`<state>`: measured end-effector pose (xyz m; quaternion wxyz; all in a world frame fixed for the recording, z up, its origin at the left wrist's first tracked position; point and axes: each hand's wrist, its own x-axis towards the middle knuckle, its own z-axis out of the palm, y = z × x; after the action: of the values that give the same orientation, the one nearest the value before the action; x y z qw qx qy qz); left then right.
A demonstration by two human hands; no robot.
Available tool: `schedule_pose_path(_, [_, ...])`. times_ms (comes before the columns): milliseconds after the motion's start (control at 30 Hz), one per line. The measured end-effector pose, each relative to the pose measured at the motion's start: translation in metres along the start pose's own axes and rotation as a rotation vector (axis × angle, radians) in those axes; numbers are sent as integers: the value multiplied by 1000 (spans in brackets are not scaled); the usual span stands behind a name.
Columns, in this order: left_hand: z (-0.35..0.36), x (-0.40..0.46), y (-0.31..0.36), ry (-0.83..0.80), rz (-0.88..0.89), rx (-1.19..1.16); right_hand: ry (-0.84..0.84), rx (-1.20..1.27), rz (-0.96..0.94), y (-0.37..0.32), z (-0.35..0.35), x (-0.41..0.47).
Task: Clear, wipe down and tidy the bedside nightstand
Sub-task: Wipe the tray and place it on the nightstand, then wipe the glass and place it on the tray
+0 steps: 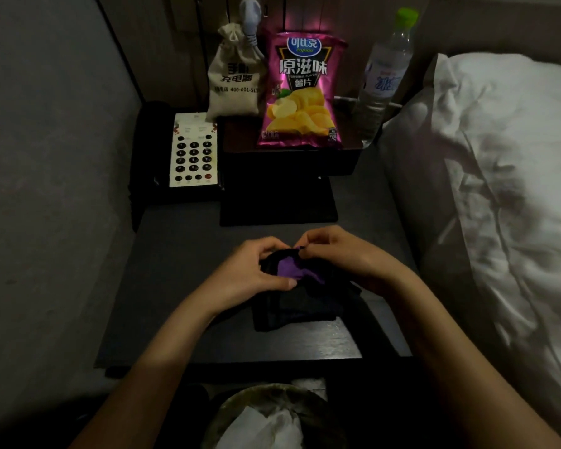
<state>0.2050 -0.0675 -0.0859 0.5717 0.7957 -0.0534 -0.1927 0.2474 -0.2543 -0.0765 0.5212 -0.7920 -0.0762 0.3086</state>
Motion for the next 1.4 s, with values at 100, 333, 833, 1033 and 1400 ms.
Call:
schedule_pose_path(100, [5,2,-3,26,12,197,127,-242,-46,3,2,1])
schedule_pose_path(333, [15,-10,-6,177,131,755,366,-482,-172,9,3,-16])
schedule_pose_path(833, [119,-79,84,142,453,159,972,-394,-412,-13,-13,-187])
schedule_pose_path(1033, [188,-90,144,-32,505,2,1433,-759,-302,-29,-62,-276])
schedule_pose_path(1400, [273,-99,152,-307,310,7,1252,-509,268,6,-130,-310])
